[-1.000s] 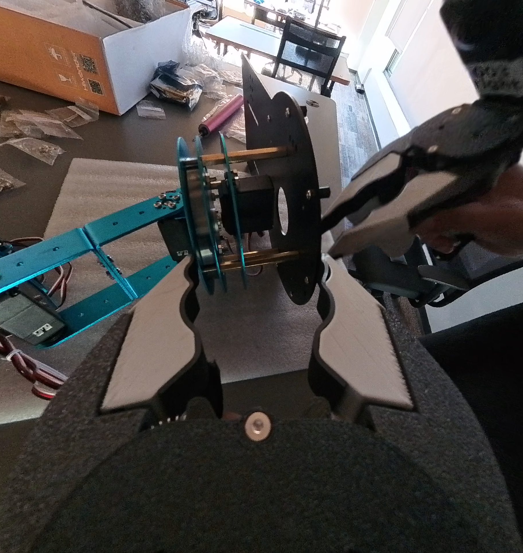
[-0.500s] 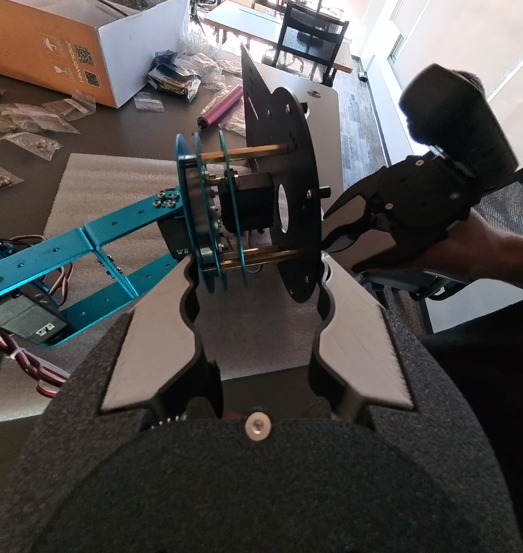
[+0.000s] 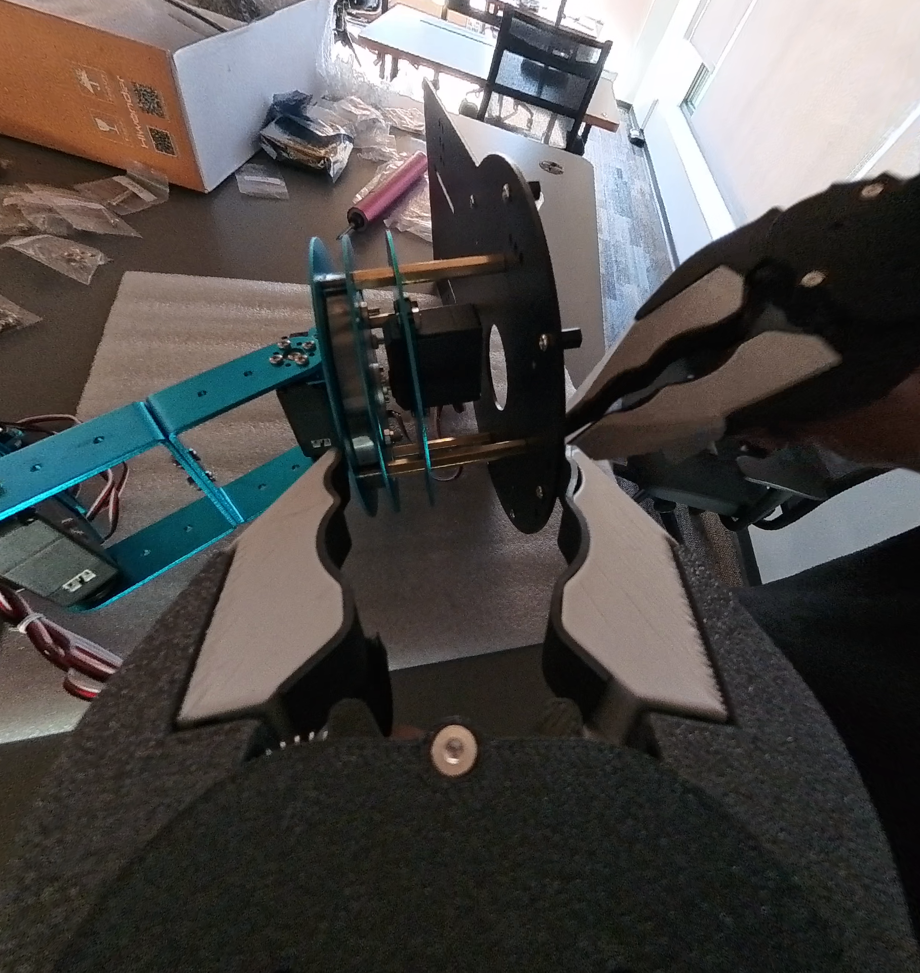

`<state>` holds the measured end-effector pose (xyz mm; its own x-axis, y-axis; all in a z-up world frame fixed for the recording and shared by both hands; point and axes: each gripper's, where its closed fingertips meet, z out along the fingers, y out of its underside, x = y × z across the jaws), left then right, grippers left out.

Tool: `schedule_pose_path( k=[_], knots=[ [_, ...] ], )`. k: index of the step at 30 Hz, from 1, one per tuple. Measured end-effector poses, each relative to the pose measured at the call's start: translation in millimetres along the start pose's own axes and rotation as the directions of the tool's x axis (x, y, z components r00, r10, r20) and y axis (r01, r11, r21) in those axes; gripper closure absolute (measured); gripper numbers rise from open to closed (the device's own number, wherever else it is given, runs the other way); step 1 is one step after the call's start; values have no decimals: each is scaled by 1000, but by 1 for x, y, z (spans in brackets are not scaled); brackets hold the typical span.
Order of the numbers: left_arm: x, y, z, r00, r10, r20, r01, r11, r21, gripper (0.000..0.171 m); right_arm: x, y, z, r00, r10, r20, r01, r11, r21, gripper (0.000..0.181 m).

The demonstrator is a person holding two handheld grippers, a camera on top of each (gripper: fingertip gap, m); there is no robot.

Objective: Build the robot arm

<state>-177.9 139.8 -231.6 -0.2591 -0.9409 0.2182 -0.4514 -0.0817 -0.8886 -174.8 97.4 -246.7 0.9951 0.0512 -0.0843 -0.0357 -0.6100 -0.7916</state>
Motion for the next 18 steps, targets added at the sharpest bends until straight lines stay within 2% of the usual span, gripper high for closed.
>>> schedule_pose_path(
  k=[5,12,18],
  knots=[
    [0,0,0,1000,0,1,0,1000,1,92,-6,-16,0,1000,-13,2,14,996,-83,176],
    [0,0,0,1000,-2,1,2,1000,7,92,-8,-9,0,1000,-9,11,11,984,-177,175],
    [0,0,0,1000,-1,0,1,1000,11,92,-5,-9,5,1000,7,-6,-8,985,-173,175]
  ],
)
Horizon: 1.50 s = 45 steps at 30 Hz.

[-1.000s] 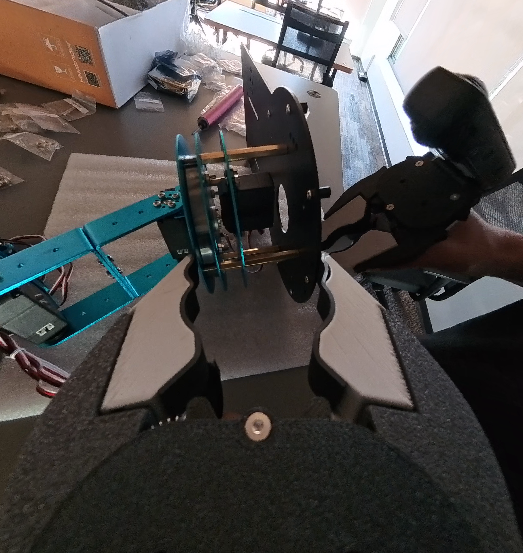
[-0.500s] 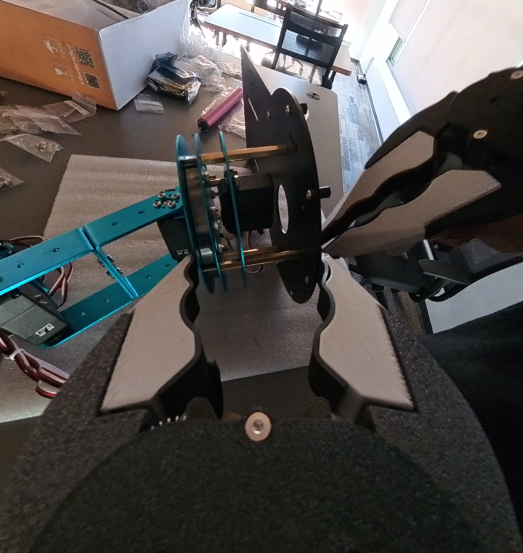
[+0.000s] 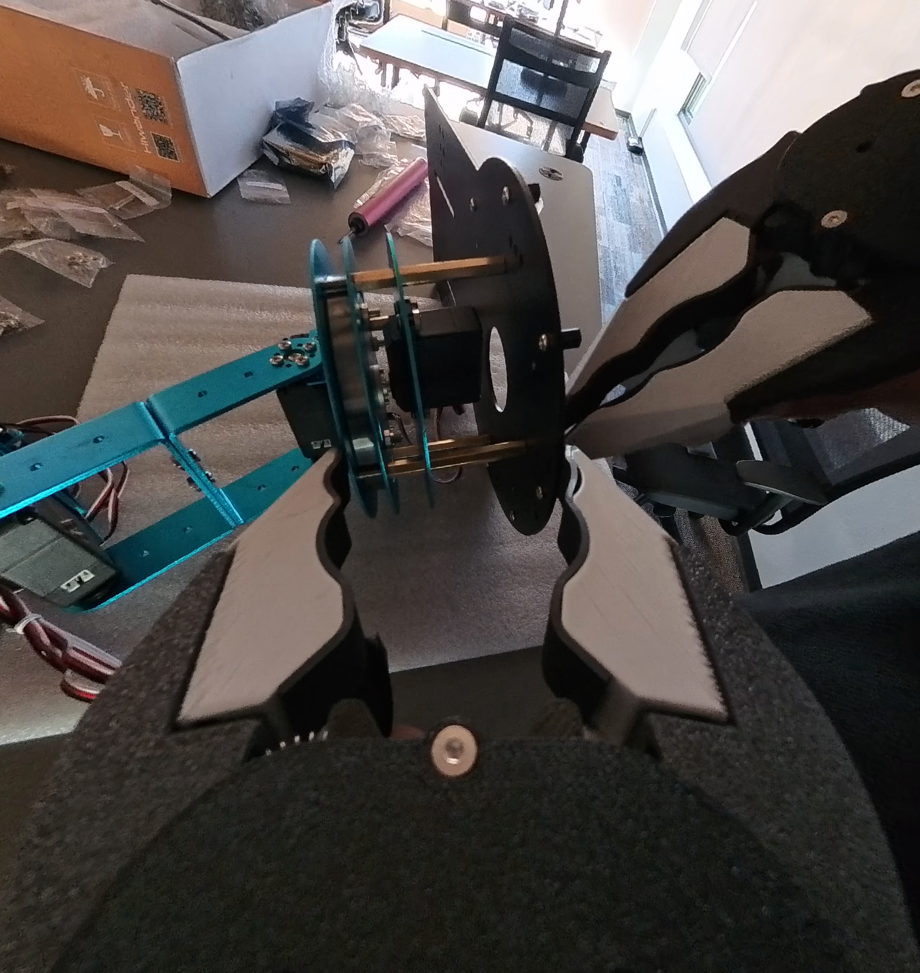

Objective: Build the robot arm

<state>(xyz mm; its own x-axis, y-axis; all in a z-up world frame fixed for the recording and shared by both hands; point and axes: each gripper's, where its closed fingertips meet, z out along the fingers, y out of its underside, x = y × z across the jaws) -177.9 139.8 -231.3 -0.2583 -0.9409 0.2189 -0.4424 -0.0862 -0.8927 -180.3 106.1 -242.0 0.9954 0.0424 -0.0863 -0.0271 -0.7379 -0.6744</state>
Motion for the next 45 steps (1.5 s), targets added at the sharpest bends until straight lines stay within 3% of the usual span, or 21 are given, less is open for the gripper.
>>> schedule_pose_path(
  k=[10,18,45],
  knots=[
    [0,0,0,1000,-1,-2,1,1000,3,92,0,0,1,999,37,10,-37,999,-28,175],
    [0,0,0,1000,1,-1,-1,1000,1,92,-2,0,1,965,243,98,-239,970,-48,175],
    [0,0,0,1000,-2,-2,2,1000,7,92,1,-3,-2,986,161,51,-159,986,-52,176]
  ],
)
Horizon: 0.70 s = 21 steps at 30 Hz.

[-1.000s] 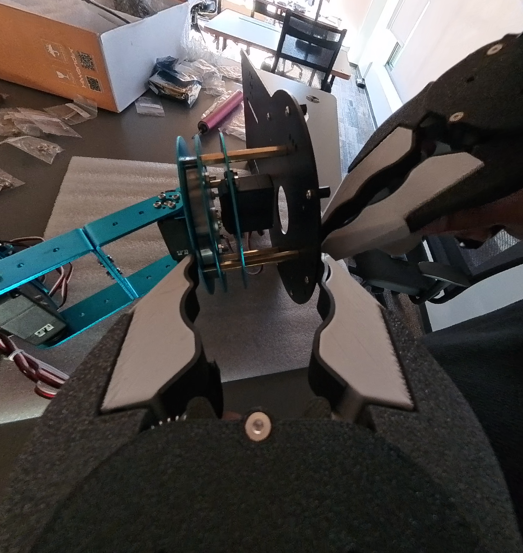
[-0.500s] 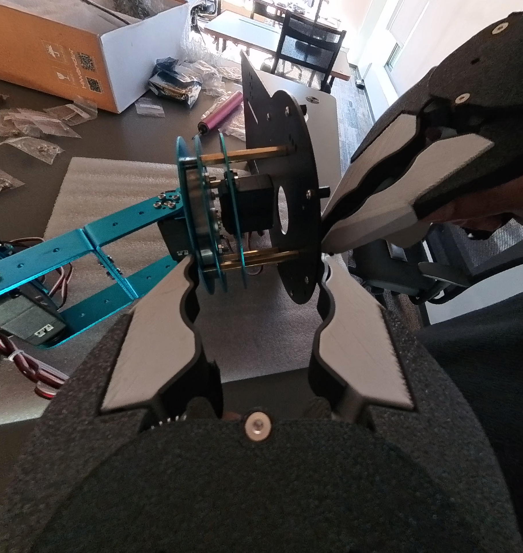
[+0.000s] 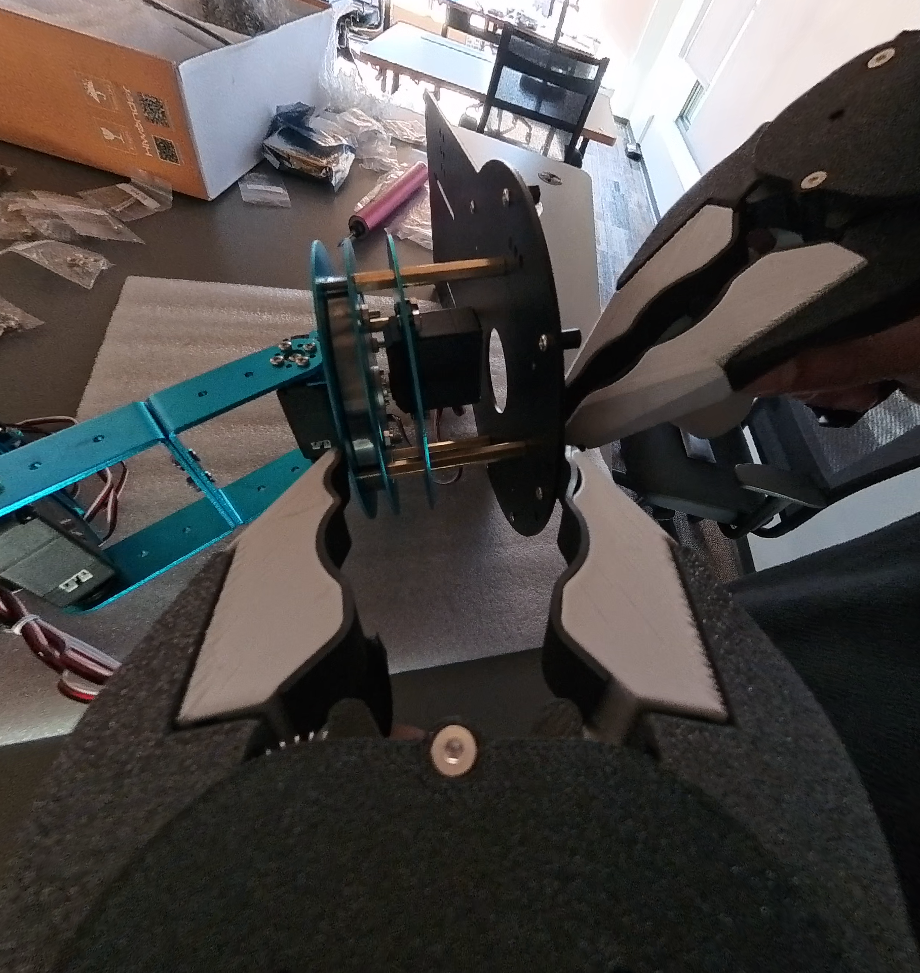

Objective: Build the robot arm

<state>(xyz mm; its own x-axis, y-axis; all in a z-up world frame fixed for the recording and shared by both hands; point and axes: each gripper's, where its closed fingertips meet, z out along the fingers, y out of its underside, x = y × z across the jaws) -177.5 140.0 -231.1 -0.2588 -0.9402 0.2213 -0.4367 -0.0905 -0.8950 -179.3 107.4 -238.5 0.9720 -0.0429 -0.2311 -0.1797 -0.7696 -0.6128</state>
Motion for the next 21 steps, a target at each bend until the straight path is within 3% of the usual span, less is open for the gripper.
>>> schedule_pose_path(
  k=[5,9,13,18,21],
  knots=[
    [0,0,0,1000,1,0,-1,1000,0,92,0,0,0,999,43,27,-44,999,18,176],
    [0,0,0,1000,0,0,0,1000,0,92,-1,-1,1,977,182,112,-187,981,43,176],
    [0,0,0,1000,-1,2,1,1000,1,92,-2,-1,1,887,378,263,-404,913,49,176],
    [0,0,0,1000,1,2,-1,1000,0,92,2,-4,-1,693,574,437,-649,760,31,175],
    [0,0,0,1000,2,2,-2,1000,-2,92,13,-2,-4,723,565,398,-642,762,84,176]
  ],
)
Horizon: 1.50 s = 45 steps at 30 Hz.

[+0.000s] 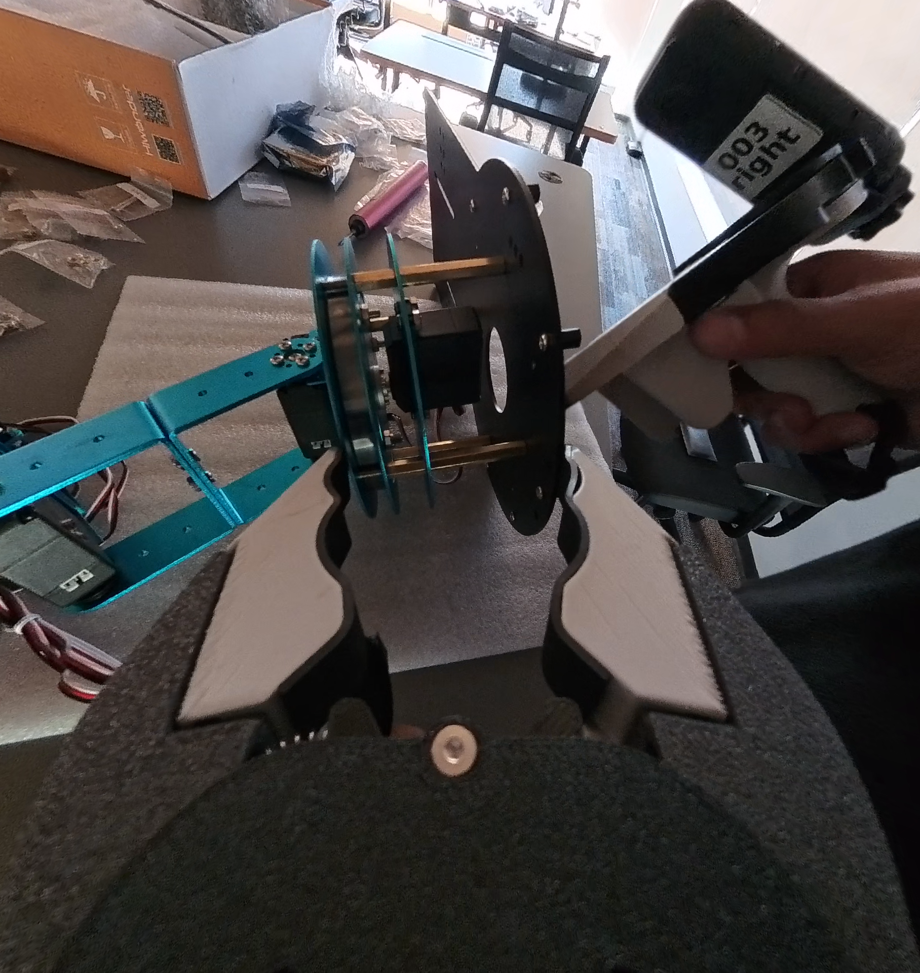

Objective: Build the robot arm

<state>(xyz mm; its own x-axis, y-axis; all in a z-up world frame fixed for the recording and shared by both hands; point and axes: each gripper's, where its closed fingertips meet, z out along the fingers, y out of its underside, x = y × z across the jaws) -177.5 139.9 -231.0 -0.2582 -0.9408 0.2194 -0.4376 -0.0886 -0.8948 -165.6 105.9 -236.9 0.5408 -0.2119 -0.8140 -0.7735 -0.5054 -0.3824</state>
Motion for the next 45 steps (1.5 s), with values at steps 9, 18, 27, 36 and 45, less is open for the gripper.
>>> schedule_pose_path(
  k=[9,18,27,36,45],
  knots=[
    [0,0,0,1000,0,-2,0,1000,4,92,-9,1,-2,959,-282,7,282,959,14,176],
    [0,0,0,1000,-3,0,3,1000,5,92,-16,4,4,567,-768,-299,789,611,-73,176],
    [0,0,0,1000,-1,-2,1,1000,5,92,-13,8,4,502,-793,-346,821,563,-100,176],
    [0,0,0,1000,-1,-2,1,1000,5,92,-11,8,7,521,-782,-342,816,574,-68,176],
    [0,0,0,1000,-3,-3,3,1000,7,92,-10,8,8,938,-339,-77,347,904,250,176]
  ],
)
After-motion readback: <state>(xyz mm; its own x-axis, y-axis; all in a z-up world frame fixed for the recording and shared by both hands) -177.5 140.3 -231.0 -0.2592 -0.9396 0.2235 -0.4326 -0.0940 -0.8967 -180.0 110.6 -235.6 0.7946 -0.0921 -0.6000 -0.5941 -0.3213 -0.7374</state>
